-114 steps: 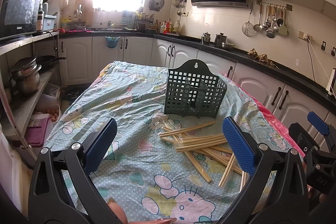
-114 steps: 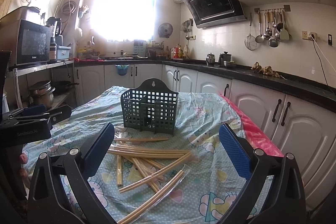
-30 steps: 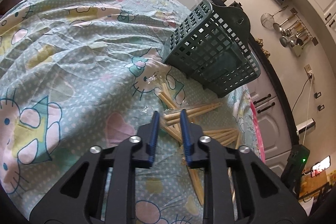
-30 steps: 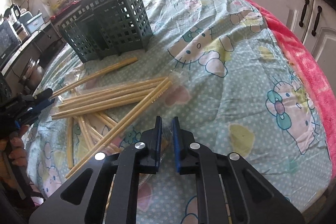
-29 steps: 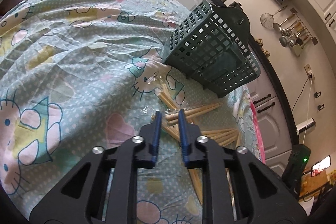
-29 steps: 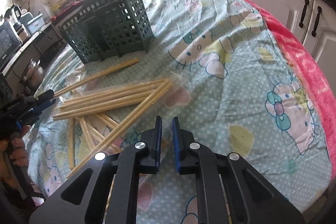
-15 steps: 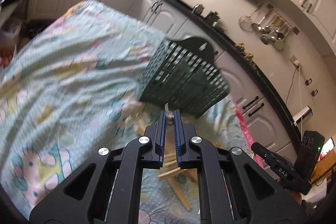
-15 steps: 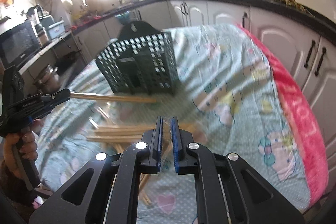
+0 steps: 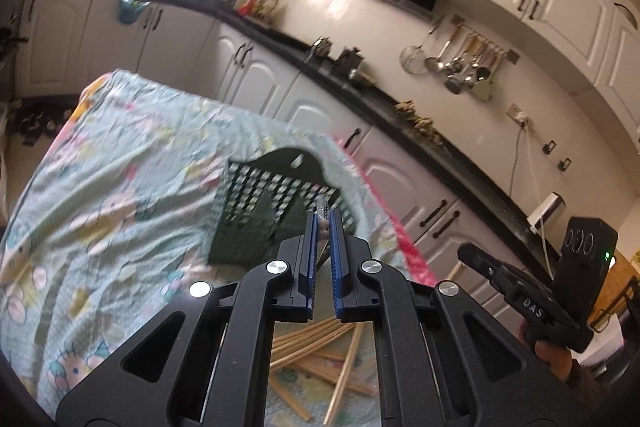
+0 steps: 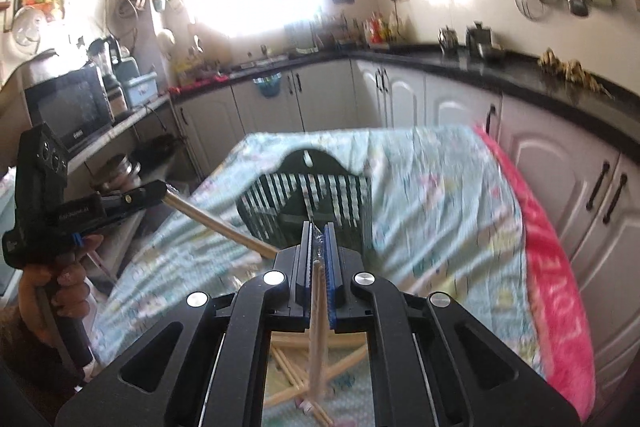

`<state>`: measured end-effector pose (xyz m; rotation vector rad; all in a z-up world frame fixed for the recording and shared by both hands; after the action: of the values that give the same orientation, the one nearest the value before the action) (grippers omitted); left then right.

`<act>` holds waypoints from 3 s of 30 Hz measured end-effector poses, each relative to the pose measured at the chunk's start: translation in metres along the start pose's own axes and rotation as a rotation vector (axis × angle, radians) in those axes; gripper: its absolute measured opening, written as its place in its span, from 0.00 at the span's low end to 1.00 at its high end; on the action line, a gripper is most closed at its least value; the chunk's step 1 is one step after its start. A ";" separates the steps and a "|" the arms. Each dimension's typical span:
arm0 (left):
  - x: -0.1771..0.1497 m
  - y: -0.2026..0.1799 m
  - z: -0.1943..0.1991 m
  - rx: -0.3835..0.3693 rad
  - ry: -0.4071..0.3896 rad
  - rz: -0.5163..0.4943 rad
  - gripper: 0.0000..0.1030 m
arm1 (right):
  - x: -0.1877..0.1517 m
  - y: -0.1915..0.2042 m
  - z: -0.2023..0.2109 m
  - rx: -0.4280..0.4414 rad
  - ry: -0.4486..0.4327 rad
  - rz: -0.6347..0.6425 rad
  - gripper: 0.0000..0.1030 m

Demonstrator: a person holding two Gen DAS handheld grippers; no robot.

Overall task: Organize utensils
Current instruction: 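Lift both held chopsticks and carry them above the green caddy, then open both tools to drop the chopsticks into the green caddy, then move both open tools back over the chopstick pile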

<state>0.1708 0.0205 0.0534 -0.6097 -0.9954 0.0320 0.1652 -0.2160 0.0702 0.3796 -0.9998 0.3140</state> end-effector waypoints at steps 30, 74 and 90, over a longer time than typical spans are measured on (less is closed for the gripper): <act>0.111 -0.036 0.017 0.065 -0.051 -0.159 0.03 | 0.174 0.001 -0.027 -0.025 -0.327 0.074 0.05; 0.060 0.000 -0.026 0.203 -0.077 -0.129 0.90 | 0.086 -0.021 -0.074 -0.085 -0.142 0.006 0.69; 0.043 -0.005 0.008 0.214 -0.120 -0.130 0.90 | 0.065 0.010 -0.032 -0.068 -0.178 0.086 0.82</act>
<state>0.1874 0.0322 0.0922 -0.3498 -1.1299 0.0599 0.2174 -0.1876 0.1120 0.3072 -1.2000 0.3271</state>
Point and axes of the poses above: each gripper's, at about its wrist camera, not at the fingertips, and z roughly against the way its jaws point, y to its left, x to its top, the point moved 4 cm from there along -z, roughly the way its jaws point
